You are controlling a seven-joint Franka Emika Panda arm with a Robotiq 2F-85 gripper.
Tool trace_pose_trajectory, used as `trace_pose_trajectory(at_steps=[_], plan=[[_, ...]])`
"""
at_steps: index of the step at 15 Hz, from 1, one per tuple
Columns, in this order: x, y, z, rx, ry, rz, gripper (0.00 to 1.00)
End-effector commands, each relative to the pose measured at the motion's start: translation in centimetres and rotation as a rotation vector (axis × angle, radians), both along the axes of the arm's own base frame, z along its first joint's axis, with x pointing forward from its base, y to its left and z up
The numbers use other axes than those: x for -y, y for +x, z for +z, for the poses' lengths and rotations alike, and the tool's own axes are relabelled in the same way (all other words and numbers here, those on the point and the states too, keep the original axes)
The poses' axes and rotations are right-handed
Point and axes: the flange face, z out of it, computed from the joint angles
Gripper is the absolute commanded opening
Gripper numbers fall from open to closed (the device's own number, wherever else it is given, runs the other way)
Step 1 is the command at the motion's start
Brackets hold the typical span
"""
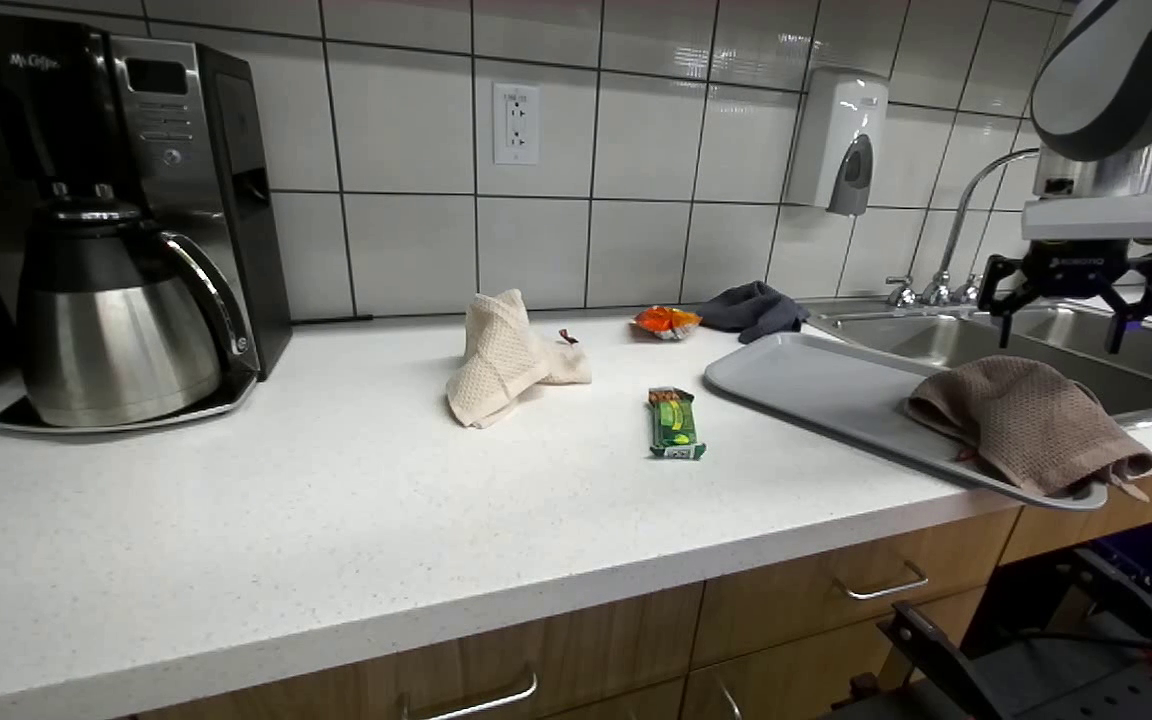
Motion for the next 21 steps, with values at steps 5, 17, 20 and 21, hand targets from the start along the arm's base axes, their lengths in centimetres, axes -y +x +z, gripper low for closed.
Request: trace_pose_trajectory(at_steps=[5, 17, 20, 21], plan=[[0.9, 0.7, -2.7, 0.021, 0.055, 0.023, 1.00], [1.9, 3.8, -7.4, 0.010, 0.121, 0.065, 1.00], [2.0, 4.3, -8.0, 0.004, 0.127, 0.079, 0.74], [2.1, 4.4, -8.0, 0.003, 0.127, 0.082, 0.66]])
